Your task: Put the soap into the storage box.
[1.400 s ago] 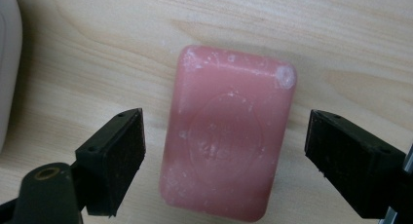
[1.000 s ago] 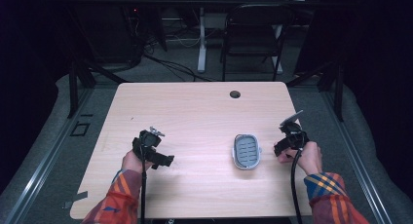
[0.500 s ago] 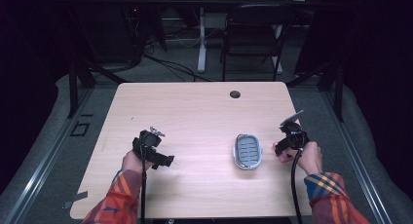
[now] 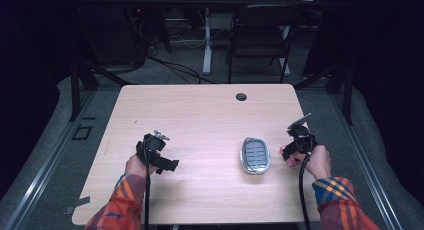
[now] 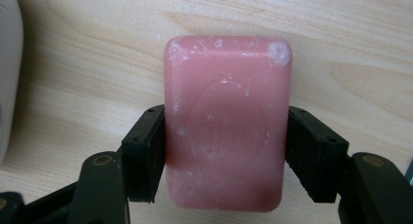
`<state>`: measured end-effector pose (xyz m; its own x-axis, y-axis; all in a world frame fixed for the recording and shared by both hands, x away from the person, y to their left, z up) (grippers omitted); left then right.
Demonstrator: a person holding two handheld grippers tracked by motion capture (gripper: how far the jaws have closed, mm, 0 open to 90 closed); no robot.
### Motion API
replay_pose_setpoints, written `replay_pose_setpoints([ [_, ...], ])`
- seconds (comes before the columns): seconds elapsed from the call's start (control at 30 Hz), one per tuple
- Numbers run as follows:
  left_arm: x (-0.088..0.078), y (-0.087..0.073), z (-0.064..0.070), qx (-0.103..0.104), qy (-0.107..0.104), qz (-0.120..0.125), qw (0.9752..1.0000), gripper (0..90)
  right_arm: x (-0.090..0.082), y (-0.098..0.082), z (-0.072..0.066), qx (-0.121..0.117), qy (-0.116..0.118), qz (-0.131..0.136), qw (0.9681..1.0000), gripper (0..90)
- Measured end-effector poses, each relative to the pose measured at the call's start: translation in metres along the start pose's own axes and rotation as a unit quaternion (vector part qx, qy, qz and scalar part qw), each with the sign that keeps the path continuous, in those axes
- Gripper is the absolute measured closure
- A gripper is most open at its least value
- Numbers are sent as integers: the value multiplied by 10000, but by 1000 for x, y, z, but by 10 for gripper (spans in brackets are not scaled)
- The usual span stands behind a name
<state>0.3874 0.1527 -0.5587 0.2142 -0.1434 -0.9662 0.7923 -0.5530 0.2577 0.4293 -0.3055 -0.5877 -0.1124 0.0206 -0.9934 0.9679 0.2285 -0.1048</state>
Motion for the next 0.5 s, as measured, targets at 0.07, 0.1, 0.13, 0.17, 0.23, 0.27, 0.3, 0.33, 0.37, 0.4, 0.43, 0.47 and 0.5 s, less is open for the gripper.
replay_pose_setpoints([
  [0.07,0,0,0,1,6,3,10000,1,0,0,0,-31,-18,-3,10000,367],
  [0.1,0,0,0,5,9,4,10000,2,0,0,0,-59,-27,-4,10000,368],
  [0.13,0,0,0,7,7,1,10000,2,0,0,-1,-40,-10,67,10000,368],
  [0.17,0,0,0,5,11,1,10000,2,-1,0,0,-100,-50,-12,9999,368],
  [0.23,0,0,0,3,11,1,10000,2,-1,0,0,-127,-74,-8,9999,369],
  [0.27,0,0,0,1,11,0,10000,2,-1,0,0,-141,-86,-10,9999,369],
  [0.3,0,0,0,0,12,1,10000,2,-1,-1,1,-160,-96,-26,9998,370],
  [0.33,0,0,0,4,12,1,10000,2,-2,-1,1,-169,-92,-26,9998,370],
  [0.37,0,0,0,3,10,1,10000,2,-2,-1,1,-186,-94,-35,9998,370],
  [0.4,0,0,0,5,11,-2,10000,2,-2,-1,0,-123,-92,25,9999,370],
  [0.43,0,0,0,4,15,9,10000,2,-3,-1,1,-177,-86,13,9998,370],
  [0.47,0,0,0,3,11,2,10000,2,-6,-2,2,-237,-152,-55,9996,371],
  [0.5,0,0,0,4,11,3,10000,2,-6,-2,1,-199,-54,59,9998,371],
])
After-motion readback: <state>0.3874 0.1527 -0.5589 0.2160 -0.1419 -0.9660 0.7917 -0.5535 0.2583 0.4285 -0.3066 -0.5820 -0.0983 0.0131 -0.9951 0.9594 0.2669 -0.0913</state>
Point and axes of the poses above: each handheld gripper's, and its own axes: x roughly forward along the jaws, y roughly out of its top, z roughly to its right, the point moved 5 cm from there along x, roughly forward along the jaws, and after that the axes turned 15 degrees about -z, right-handed, at the moved point
